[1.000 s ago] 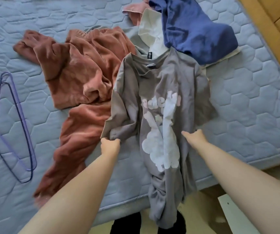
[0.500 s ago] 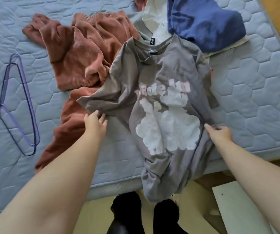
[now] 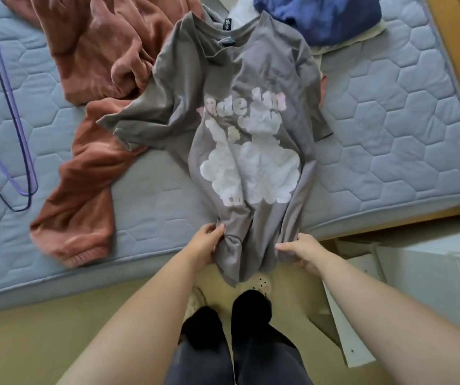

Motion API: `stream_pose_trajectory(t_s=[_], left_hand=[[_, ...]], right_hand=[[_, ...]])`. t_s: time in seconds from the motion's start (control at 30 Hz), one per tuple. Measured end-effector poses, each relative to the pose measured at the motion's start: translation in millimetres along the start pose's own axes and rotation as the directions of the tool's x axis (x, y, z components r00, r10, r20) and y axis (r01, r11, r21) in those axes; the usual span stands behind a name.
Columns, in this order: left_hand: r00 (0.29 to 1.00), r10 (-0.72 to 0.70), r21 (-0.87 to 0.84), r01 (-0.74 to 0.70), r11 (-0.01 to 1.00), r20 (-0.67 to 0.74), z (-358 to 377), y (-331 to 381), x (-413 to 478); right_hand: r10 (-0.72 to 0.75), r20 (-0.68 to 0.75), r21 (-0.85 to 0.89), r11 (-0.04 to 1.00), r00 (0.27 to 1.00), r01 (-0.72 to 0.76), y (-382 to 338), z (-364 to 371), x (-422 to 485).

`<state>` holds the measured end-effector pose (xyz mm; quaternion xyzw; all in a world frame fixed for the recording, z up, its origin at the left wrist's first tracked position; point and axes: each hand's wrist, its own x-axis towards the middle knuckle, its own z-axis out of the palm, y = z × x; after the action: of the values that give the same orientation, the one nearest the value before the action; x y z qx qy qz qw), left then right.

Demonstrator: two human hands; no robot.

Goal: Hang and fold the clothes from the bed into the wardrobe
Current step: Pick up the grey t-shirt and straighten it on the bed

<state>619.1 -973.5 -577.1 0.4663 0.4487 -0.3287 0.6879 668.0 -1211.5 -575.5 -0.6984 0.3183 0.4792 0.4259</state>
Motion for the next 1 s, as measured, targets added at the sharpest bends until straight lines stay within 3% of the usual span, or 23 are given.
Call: stream_pose_trajectory(t_s=[0.1,0.2,0.33,0.4,0.43,0.5,0.57,0.63,0.7,0.77,0.83,0.87,0.93,1.0], left_hand=[[0.996,0.017,-0.137,-0.006,0.991,0.084,-8,-3,-12],[0.995,-0.005,-0.181,0.023,0.983,0.101,-21,-6,-22],[0.999,0.016,-0.344,-0.031,0.939,-0.046,-43,-15,-35],[0.994,0.022,-0.43,-0.067,0.9,-0.108,-58,-22,-42],[0.986,0.008,-0.431,-0.081,0.899,-0.168,-67,-28,-47],[0.938,-0.028,-0.269,-0.071,0.96,-0.346,-82,-42,-56],[0.885,0.04,0.071,-0.008,0.997,-0.463,-96,-59,-62],[0.922,0.122,0.265,-0.021,0.964,-0.368,-100,-73,-71],[0.976,0.063,0.215,-0.018,0.976,-0.207,-95,-84,-80],[0.995,-0.007,0.121,0.019,0.992,-0.104,-89,-91,-88],[0.997,-0.025,0.024,0.027,0.999,-0.066,-87,-97,-92],[0.998,-0.032,-0.023,0.031,0.999,-0.049,-86,-99,-95],[0.999,-0.038,-0.083,0.038,0.996,0.004,-85,-103,-99],[0.995,-0.038,-0.157,0.052,0.986,0.089,-85,-103,-105]], right_hand=[[-0.029,0.002,0.013,1.0,1.0,0.029,11,5,-11],[-0.056,-0.036,0.165,0.984,0.998,0.061,20,7,-27],[-0.06,-0.085,0.481,0.872,0.995,0.094,25,-4,-47],[-0.063,-0.189,0.477,0.867,0.98,0.148,27,-18,-58],[-0.057,-0.31,0.413,0.891,0.949,0.188,30,-27,-61],[-0.024,-0.597,0.188,0.968,0.802,0.169,43,-46,-65],[0.005,-0.733,0.019,1.0,0.68,0.013,58,-56,-68],[0.079,-0.75,-0.005,0.992,0.657,-0.125,69,-49,-66],[0.06,-0.745,-0.109,0.972,0.664,-0.21,73,-25,-68],[-0.14,-0.638,-0.351,0.928,0.758,-0.124,73,11,-70],[-0.346,-0.395,-0.575,0.816,0.851,0.065,69,57,-76],[-0.434,-0.256,-0.657,0.733,0.864,0.174,66,81,-80],[-0.567,0.032,-0.808,0.47,0.823,0.355,62,128,-88],[-0.622,0.255,-0.896,0.134,0.74,0.422,58,162,-95]])
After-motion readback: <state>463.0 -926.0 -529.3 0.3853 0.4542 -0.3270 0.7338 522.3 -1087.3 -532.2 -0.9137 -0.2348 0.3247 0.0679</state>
